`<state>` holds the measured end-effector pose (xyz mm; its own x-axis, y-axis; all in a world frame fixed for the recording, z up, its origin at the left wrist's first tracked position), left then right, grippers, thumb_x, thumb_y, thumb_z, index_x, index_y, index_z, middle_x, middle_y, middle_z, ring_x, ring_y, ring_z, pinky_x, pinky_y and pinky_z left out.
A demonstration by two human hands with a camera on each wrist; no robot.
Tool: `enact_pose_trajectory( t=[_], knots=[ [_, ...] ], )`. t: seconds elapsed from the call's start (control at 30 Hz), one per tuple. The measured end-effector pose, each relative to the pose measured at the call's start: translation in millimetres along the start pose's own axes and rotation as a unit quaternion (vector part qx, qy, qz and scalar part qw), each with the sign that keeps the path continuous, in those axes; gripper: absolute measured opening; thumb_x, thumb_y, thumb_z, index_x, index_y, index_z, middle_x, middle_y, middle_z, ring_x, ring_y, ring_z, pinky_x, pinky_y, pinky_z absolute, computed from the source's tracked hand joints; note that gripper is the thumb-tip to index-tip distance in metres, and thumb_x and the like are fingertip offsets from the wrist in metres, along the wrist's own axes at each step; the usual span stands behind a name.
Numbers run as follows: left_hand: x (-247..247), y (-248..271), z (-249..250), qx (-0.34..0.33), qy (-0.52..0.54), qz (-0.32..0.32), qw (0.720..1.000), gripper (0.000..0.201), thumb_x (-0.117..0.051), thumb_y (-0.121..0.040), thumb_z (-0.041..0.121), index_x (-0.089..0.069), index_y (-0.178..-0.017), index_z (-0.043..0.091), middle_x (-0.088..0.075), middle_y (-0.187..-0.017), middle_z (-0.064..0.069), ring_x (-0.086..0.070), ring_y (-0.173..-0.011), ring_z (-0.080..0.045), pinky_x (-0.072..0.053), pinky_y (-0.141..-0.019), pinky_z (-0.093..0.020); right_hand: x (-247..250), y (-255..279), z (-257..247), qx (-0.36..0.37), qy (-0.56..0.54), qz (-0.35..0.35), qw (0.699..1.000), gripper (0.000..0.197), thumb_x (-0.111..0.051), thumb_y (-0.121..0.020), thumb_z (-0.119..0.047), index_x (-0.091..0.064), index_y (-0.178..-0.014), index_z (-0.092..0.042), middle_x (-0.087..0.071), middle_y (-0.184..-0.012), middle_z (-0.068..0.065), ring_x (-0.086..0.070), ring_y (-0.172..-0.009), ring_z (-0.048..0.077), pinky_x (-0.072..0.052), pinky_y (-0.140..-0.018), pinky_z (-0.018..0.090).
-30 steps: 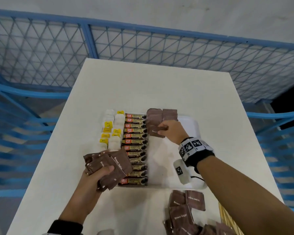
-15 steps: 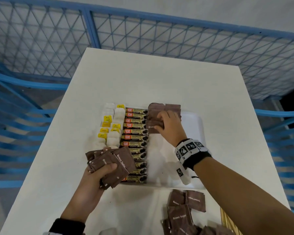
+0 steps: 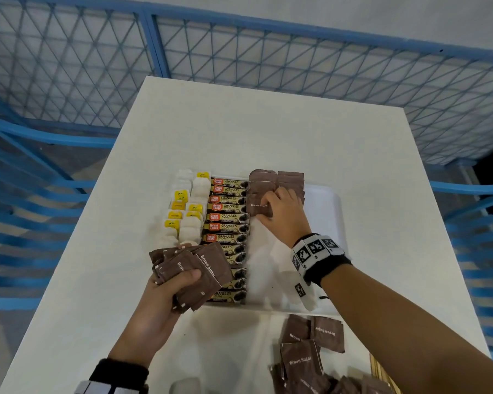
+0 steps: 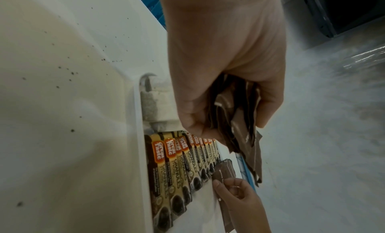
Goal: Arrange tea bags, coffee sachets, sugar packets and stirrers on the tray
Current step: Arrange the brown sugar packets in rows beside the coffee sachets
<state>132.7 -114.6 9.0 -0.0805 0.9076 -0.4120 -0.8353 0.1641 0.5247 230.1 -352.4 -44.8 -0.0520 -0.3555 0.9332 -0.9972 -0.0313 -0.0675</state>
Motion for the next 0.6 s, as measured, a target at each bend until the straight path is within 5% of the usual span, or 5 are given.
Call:
enact_pose_trajectory(
  t=[0.17, 0.27, 0.43, 0.6],
  knots=[
    [-8, -5, 2, -0.004, 0.007, -0.005, 1.000, 0.041, -0.059, -0.067, 0.003, -0.065, -0.106, 0.013, -0.072, -0.097, -0.009, -0.071, -0.085, -0.021, -0.057, -0.060, -0.030, 7, 6, -6, -0.019, -0.045, -0.003, 0.999, 0.027, -0.067, -0.081, -0.033, -0.060, -0.097, -0.012, -0.054, -0.099, 0.006, -0.045, -0.098, 0.024, -0.040, -0.087, 0.036],
    [-13, -9, 1, -0.001, 0.006, -0.005, 1.000, 0.039, -0.060, -0.066, 0.005, -0.066, -0.103, 0.014, -0.073, -0.094, -0.007, -0.071, -0.084, -0.020, -0.057, -0.060, -0.029, 20, 21, -23, -0.021, -0.160, -0.012, 0.987, 0.022, -0.062, -0.087, -0.032, -0.061, -0.092, -0.011, -0.051, -0.086, -0.004, -0.048, -0.087, 0.016, -0.042, -0.077, 0.024],
    [-18, -14, -3, 0.006, 0.002, 0.001, 1.000, 0.043, -0.063, -0.064, 0.007, -0.066, -0.106, 0.013, -0.073, -0.094, -0.008, -0.071, -0.085, -0.022, -0.058, -0.061, -0.030, 43, 55, -54, -0.085, -0.392, -0.175, 0.899, 0.052, -0.041, -0.089, -0.051, -0.059, -0.086, -0.002, -0.055, -0.074, 0.004, -0.050, -0.066, 0.010, -0.039, -0.063, 0.017],
    [-24, -16, -4, 0.006, 0.003, -0.013, 1.000, 0.044, -0.070, -0.063, -0.001, -0.067, -0.105, 0.011, -0.072, -0.097, -0.013, -0.070, -0.089, -0.026, -0.057, -0.061, -0.031, 37, 72, -64, -0.124, -0.495, -0.204, 0.835, 0.018, -0.069, -0.081, -0.026, -0.054, -0.077, -0.017, -0.054, -0.069, -0.006, -0.047, -0.057, 0.003, -0.040, -0.055, 0.015]
  ],
)
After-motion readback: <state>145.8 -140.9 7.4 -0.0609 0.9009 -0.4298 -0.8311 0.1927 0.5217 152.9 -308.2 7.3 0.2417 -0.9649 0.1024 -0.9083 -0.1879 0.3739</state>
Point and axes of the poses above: each hand's wrist, its own y-axis away from the middle knuckle, its own x-axis out of the back of the hand, z = x × y, the point moved 1 cm from there along -y, towards the middle knuckle
